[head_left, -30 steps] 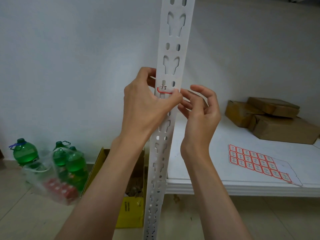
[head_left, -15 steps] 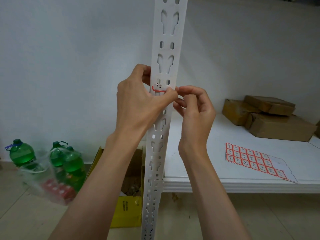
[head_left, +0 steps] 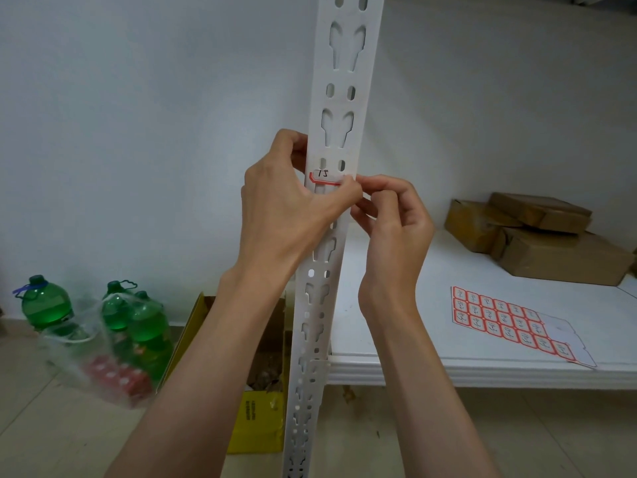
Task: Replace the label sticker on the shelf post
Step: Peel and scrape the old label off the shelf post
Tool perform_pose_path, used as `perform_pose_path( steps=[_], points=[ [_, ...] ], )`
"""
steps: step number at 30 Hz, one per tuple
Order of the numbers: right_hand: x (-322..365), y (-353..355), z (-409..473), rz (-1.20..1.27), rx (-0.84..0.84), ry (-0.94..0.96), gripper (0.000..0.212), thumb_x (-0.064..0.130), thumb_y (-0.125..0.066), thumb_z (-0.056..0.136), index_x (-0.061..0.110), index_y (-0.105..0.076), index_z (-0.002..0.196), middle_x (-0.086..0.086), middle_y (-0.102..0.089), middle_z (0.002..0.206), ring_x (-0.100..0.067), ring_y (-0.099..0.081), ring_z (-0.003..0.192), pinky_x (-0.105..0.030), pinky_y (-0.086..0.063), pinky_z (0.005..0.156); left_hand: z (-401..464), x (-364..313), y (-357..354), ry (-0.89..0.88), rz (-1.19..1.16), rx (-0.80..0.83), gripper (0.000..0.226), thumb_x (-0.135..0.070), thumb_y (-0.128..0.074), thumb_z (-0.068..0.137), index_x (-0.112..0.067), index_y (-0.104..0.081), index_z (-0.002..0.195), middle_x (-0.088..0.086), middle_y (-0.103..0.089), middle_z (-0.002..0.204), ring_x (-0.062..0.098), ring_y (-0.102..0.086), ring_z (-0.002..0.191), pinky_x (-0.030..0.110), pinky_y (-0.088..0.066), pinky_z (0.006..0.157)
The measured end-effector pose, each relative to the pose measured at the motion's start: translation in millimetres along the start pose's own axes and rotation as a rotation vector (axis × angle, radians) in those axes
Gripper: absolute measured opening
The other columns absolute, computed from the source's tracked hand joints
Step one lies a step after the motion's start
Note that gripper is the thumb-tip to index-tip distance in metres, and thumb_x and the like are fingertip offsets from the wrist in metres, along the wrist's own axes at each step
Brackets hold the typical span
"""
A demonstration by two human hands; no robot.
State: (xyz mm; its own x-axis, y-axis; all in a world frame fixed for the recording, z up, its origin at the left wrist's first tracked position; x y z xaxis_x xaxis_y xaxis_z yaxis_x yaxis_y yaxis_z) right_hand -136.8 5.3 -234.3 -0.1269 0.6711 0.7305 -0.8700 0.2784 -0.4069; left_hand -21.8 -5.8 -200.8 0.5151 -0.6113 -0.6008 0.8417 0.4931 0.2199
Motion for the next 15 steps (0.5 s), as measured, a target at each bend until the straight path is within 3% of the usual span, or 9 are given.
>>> perform_pose_path(
  steps=[4, 8, 11, 15],
  points=[
    [-0.1, 0.0, -0.4, -0.001, 0.004, 0.001, 0.027, -0.003, -0.048, 0.100, 0.007, -0.069, 0.087, 0.007, -0.074, 0.082, -0.008, -0.073, 0.081, -0.023, -0.059, 0.076, -0.2, -1.8, -0.4, -0.010, 0.013, -0.008, 0.050, -0.049, -0.070, 0.075, -0.020, -0.058, 0.114, -0.013, -0.064, 0.105, 0.009, -0.065, 0.085, 0.019, -0.055, 0.072],
    [-0.6, 0.2, -0.5, -0.004, 0.005, 0.004, 0.027, -0.002, -0.048, 0.099, 0.008, -0.069, 0.086, 0.004, -0.074, 0.085, -0.010, -0.073, 0.083, -0.024, -0.059, 0.077, 0.4, -2.8, -1.1, -0.017, 0.036, -0.008, 0.052, -0.049, -0.071, 0.077, -0.018, -0.058, 0.117, -0.009, -0.067, 0.113, 0.006, -0.061, 0.089, 0.003, -0.045, 0.071],
    [-0.5, 0.2, -0.7, -0.002, 0.006, 0.005, 0.027, -0.002, -0.049, 0.099, 0.008, -0.070, 0.086, 0.005, -0.074, 0.084, -0.010, -0.074, 0.083, -0.024, -0.059, 0.077, 1.7, 0.2, 0.4, -0.015, 0.040, 0.003, 0.048, -0.042, -0.073, 0.081, -0.016, -0.058, 0.119, -0.006, -0.068, 0.117, 0.010, -0.065, 0.091, 0.004, -0.047, 0.067],
    [-0.2, -0.4, -0.6, 0.004, 0.007, 0.006, 0.029, -0.003, -0.048, 0.100, 0.010, -0.069, 0.084, 0.011, -0.073, 0.078, -0.009, -0.073, 0.080, -0.023, -0.058, 0.076, -0.1, -1.1, 1.0, -0.001, -0.027, 0.009, 0.049, -0.049, -0.069, 0.077, -0.021, -0.058, 0.115, -0.012, -0.065, 0.105, 0.008, -0.059, 0.066, 0.011, -0.044, 0.061]
  ],
)
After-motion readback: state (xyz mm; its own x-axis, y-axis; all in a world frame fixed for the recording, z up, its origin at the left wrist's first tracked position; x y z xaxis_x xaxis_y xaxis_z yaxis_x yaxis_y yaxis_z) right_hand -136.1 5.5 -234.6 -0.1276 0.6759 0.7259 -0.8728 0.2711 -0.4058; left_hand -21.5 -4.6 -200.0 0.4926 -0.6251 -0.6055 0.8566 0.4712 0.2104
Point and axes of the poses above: each hand's wrist, its own z-axis towards the middle knuckle, its own y-axis out of the back of the hand, x = y × z, the point moved 2 cm from there along z, towards the middle knuckle
